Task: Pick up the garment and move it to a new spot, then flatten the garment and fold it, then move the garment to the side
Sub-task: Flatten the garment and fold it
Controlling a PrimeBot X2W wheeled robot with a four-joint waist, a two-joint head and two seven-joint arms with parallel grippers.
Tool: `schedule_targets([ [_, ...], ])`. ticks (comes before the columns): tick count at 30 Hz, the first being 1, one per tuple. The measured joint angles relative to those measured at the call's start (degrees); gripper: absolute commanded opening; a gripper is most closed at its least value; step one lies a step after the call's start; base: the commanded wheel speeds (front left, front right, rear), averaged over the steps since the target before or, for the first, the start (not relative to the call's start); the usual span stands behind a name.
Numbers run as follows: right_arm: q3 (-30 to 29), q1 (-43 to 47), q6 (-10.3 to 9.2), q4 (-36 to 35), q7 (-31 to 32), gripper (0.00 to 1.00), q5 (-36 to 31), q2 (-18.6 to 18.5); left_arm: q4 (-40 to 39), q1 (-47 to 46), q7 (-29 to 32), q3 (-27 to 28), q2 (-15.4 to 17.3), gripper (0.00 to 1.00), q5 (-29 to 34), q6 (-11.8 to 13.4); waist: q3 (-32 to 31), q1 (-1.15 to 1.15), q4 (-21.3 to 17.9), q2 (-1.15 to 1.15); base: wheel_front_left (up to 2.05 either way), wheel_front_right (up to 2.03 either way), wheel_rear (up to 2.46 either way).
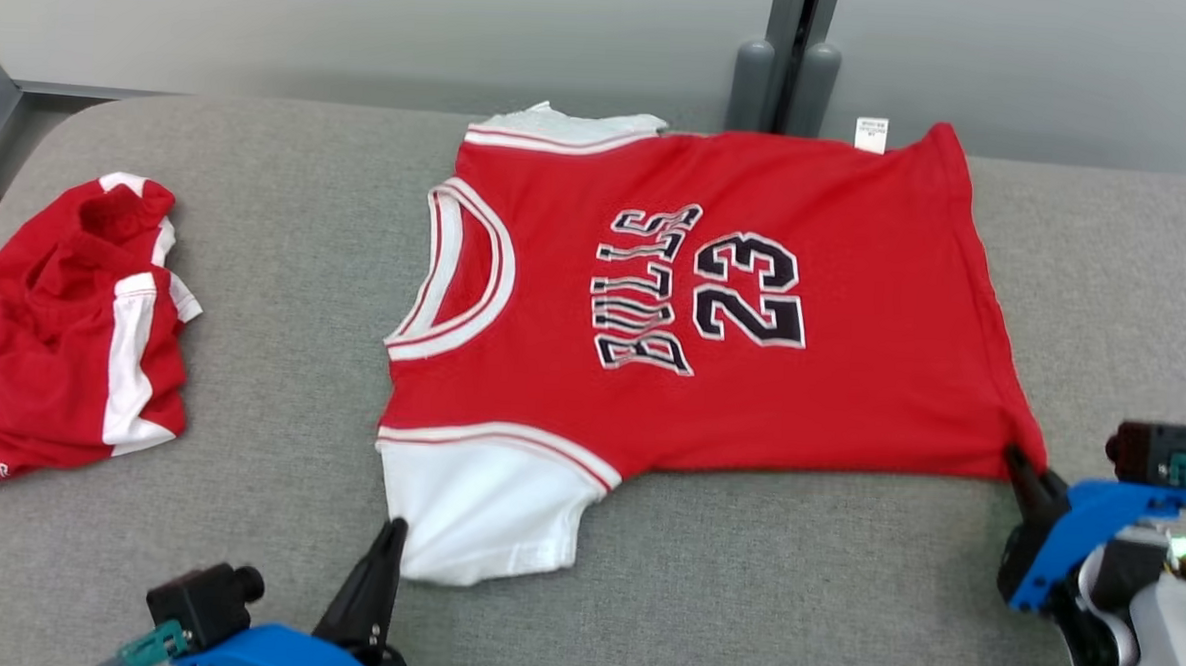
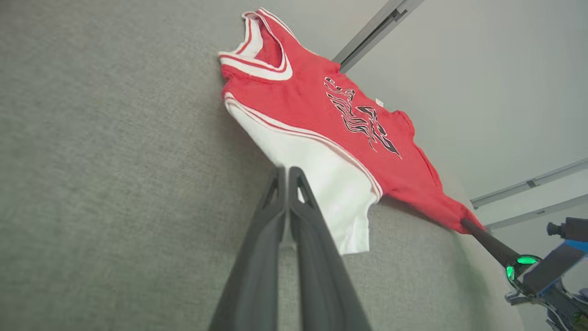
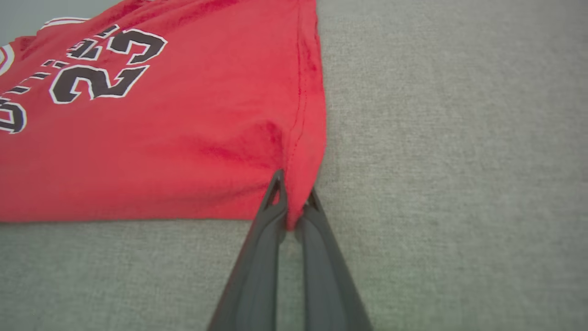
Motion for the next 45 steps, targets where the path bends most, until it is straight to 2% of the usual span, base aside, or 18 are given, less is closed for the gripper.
schedule_targets([
  [5, -6.4, 9.2, 0.00, -9.1, 6.0, 0.00, -2.5, 3.4, -6.3, 5.4, 3.8, -0.6, 2.1, 0.00, -2.1, 3.0, -1.4, 0.00, 0.4, 0.01, 0.00, 0.00, 0.00],
  [12, -13.6, 21.8, 0.00, -28.2, 15.8, 0.00, -6.6, 9.6, -14.2, 10.6, 6.2, 0.3, 5.1, 0.00, -3.6, 6.7, -2.3, 0.00, -0.5, 0.00, 0.00, 0.00, 0.00],
  [15, -14.9, 25.1, 0.00, -34.7, 19.3, 0.00, -7.4, 10.9, -16.3, 11.1, 6.7, 0.4, 5.7, 0.00, -3.5, 7.6, -2.5, 0.00, -1.0, 0.00, 0.00, 0.00, 0.00],
  [19, -15.2, 26.4, 0.00, -39.3, 21.5, 0.00, -7.3, 11.6, -18.0, 10.6, 7.2, 0.4, 5.8, 0.00, -3.3, 7.9, -2.5, 0.00, -1.9, 0.01, 0.00, 0.00, 0.00],
  [29, -13.5, 20.6, -0.01, -40.1, 25.0, 0.00, -7.4, 11.8, -14.0, -1.2, 10.0, 1.0, 4.6, 0.00, -3.6, 5.7, -0.9, 0.01, -3.2, 0.02, 0.00, 0.00, 0.00],
  [35, -12.5, 14.0, -0.01, -37.1, 27.3, 0.00, -7.3, 11.8, -8.2, -9.3, 12.5, 2.9, 2.3, 0.00, -8.4, 2.3, 1.1, 0.01, -3.9, 0.02, 0.00, 0.00, 0.00],
  [39, -12.4, 10.3, -0.01, -34.8, 27.7, 0.00, -6.8, 11.8, -3.0, -15.4, 15.2, 4.3, 3.0, 0.00, -9.8, 1.0, 2.4, 0.01, -4.0, 0.02, 0.00, 0.00, 0.00],
  [45, -12.0, 6.2, -0.01, -31.3, 26.7, 0.00, -6.3, 11.8, 4.8, -23.8, 16.1, 4.4, 3.7, 0.00, -7.7, 0.1, 4.0, 0.01, -4.7, 0.02, 0.00, 0.00, 0.00],
])
